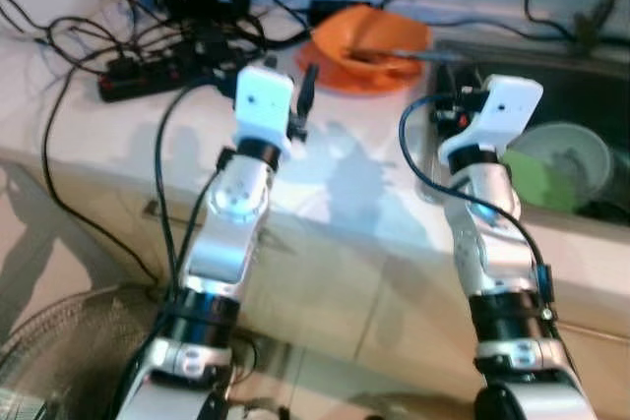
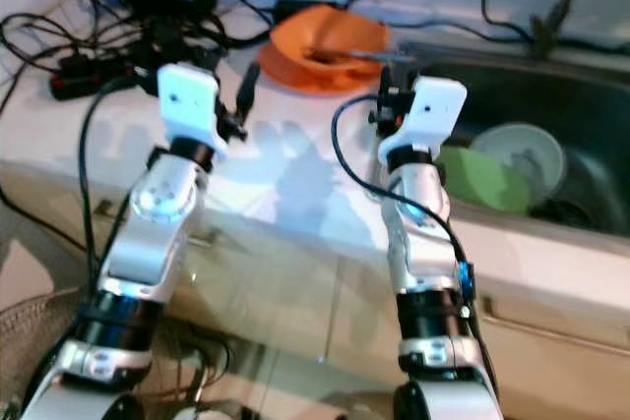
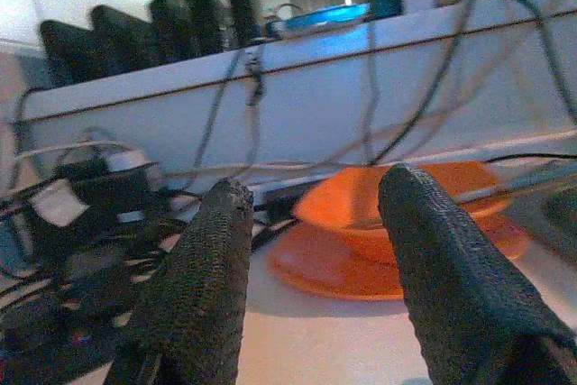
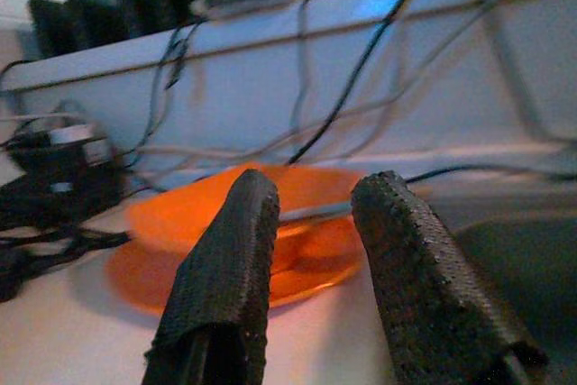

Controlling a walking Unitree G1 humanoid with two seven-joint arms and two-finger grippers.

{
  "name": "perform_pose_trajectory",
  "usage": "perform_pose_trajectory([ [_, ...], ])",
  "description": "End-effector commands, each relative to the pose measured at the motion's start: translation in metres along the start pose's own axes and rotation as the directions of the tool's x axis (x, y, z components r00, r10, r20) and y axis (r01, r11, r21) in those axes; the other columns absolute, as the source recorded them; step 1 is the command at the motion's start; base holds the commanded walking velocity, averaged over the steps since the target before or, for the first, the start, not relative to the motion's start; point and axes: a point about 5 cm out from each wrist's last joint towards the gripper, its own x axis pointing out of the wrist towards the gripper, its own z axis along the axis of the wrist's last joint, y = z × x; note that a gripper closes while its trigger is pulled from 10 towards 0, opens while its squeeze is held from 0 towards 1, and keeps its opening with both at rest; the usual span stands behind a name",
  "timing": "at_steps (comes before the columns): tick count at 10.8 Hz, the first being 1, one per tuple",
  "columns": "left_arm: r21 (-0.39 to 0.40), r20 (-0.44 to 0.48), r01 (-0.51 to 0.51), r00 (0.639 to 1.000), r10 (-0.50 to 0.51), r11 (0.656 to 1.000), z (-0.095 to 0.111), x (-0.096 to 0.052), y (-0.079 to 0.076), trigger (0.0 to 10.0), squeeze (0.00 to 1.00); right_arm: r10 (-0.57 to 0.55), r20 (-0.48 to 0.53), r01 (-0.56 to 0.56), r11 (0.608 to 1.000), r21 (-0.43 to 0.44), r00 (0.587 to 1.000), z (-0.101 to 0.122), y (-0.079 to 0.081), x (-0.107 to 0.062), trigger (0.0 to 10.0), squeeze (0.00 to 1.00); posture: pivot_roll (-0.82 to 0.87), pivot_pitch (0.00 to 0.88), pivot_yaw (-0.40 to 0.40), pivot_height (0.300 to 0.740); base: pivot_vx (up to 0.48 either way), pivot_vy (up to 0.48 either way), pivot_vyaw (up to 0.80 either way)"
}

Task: Kitchen organization

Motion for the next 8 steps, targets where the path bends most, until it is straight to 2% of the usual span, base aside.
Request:
perform_pose_trajectory([
  [1, 0.001, 0.002, -0.006, 1.0, 0.006, 1.0, 0.0013, 0.0007, 0.0025, 10.0, 0.0, 0.012, -0.003, -0.012, 1.0, 0.006, 1.0, 0.0005, 0.005, 0.0019, 10.0, 0.0, 0.08, 0.088, 0.029, 0.74, 0.307, 0.0, -0.41],
  [8, -0.004, 0.006, 0.019, 1.0, -0.018, 1.0, 0.0027, -0.0007, -0.0007, 10.0, 0.0, 0.012, 0.003, -0.012, 1.0, 0.008, 1.0, 0.0003, 0.0052, 0.0004, 10.0, 0.0, 0.08, 0.095, 0.032, 0.74, 0.308, 0.0, 0.0],
])
